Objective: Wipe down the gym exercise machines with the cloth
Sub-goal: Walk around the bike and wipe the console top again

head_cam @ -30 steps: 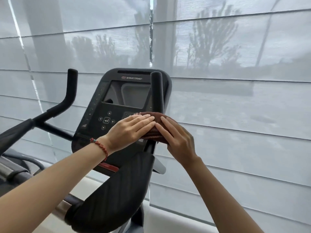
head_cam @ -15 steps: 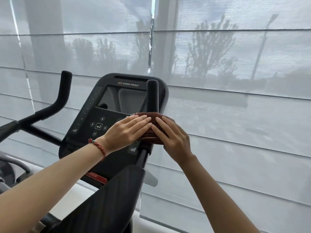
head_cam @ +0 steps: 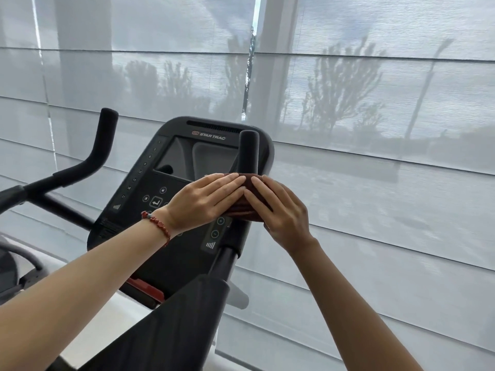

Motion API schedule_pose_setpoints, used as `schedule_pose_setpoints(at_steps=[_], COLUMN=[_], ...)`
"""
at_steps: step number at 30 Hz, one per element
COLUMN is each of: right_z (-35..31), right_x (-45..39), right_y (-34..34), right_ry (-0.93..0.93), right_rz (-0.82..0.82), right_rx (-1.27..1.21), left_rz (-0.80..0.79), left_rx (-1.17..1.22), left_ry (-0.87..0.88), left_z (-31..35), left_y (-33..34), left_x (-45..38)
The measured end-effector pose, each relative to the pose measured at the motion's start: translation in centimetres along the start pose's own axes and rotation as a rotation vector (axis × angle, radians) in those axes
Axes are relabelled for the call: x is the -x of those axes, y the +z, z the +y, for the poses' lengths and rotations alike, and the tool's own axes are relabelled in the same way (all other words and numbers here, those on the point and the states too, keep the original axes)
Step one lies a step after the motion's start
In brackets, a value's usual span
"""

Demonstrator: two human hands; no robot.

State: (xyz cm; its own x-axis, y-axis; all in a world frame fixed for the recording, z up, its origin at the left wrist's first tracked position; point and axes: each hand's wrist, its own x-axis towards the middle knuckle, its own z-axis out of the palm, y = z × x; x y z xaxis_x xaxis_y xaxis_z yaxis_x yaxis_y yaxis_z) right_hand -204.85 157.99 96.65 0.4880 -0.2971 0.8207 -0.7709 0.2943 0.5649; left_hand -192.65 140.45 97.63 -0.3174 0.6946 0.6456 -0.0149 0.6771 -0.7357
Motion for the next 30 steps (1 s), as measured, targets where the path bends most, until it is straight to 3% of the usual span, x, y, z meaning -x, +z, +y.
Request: schedule_pose_setpoints(at_steps=[11, 30], right_z=[1.3, 2.1], right_x=[-3.6, -8.6], right_y=[0.7, 0.8], right_ry=[-0.025, -0.124], right_rz=[0.019, -0.097], right_rx=[0.131, 0.351], left_rz=[0.131, 0.325], left_rx=[0.002, 0.112], left_ry=[-0.02, -0.082], left_z=[-3.4, -7.5], left_y=[1.1, 3.8], left_x=[-1.2, -1.7])
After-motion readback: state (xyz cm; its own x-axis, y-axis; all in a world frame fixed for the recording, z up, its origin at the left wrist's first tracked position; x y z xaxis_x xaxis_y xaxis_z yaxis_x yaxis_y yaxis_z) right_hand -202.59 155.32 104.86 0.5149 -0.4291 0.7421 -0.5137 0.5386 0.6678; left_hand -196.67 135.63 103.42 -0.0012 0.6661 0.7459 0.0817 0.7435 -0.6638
